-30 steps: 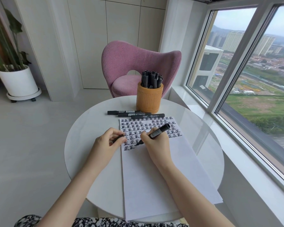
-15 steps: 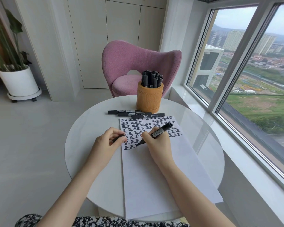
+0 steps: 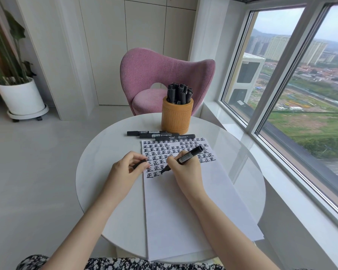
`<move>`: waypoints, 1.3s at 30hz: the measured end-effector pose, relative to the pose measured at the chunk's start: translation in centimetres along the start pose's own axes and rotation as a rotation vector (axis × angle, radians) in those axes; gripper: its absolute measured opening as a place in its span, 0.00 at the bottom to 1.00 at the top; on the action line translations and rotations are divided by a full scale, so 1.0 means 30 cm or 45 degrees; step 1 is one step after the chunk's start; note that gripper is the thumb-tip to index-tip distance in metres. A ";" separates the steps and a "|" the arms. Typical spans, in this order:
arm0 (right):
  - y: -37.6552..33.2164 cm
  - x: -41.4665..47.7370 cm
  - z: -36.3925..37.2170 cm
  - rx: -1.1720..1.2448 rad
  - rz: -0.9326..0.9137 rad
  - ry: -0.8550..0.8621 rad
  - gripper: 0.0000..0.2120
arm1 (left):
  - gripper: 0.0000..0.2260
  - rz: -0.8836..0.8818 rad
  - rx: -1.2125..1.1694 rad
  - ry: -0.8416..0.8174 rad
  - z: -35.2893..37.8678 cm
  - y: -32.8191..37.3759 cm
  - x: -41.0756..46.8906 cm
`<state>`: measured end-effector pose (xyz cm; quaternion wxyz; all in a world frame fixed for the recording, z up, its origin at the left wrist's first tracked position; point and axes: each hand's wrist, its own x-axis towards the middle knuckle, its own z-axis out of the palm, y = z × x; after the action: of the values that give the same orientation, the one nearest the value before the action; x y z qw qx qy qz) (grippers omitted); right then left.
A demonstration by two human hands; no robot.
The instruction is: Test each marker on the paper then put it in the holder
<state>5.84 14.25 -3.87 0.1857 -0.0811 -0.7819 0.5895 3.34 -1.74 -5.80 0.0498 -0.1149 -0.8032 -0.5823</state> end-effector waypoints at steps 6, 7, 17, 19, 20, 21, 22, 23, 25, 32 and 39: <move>0.003 -0.001 0.006 -0.026 -0.026 -0.015 0.16 | 0.04 -0.005 -0.001 -0.002 0.000 0.002 0.000; 0.004 0.000 0.006 -0.032 -0.026 -0.016 0.17 | 0.04 -0.005 -0.003 -0.002 0.000 0.003 0.000; -0.003 -0.002 -0.002 -0.023 0.001 -0.030 0.13 | 0.04 -0.004 -0.020 -0.001 0.000 0.004 -0.002; -0.003 -0.002 -0.003 -0.020 0.002 -0.027 0.13 | 0.04 -0.001 -0.021 0.000 0.001 0.003 -0.001; -0.003 -0.001 -0.003 -0.020 0.003 -0.029 0.13 | 0.04 -0.001 -0.018 0.001 0.001 0.002 -0.001; -0.001 -0.002 -0.002 -0.020 0.001 -0.033 0.12 | 0.04 -0.002 -0.014 0.002 0.002 0.001 -0.001; 0.000 -0.003 -0.001 -0.024 0.000 -0.037 0.12 | 0.04 0.000 -0.009 0.002 0.002 0.000 -0.001; 0.001 -0.003 0.000 -0.028 -0.001 -0.042 0.12 | 0.04 0.000 -0.006 0.002 0.002 -0.001 0.000; 0.003 -0.005 0.002 -0.031 0.005 -0.049 0.13 | 0.04 0.002 -0.006 0.004 0.003 -0.003 0.001; -0.001 -0.007 -0.001 -0.016 0.002 -0.036 0.14 | 0.04 0.018 -0.010 0.001 0.002 -0.006 0.001; 0.007 0.000 -0.002 0.020 0.015 0.013 0.15 | 0.04 0.026 -0.019 0.010 0.001 -0.009 0.003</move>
<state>5.84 14.37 -4.06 0.1869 -0.0872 -0.7759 0.5961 3.18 -1.77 -6.06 0.0582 -0.1212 -0.7974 -0.5883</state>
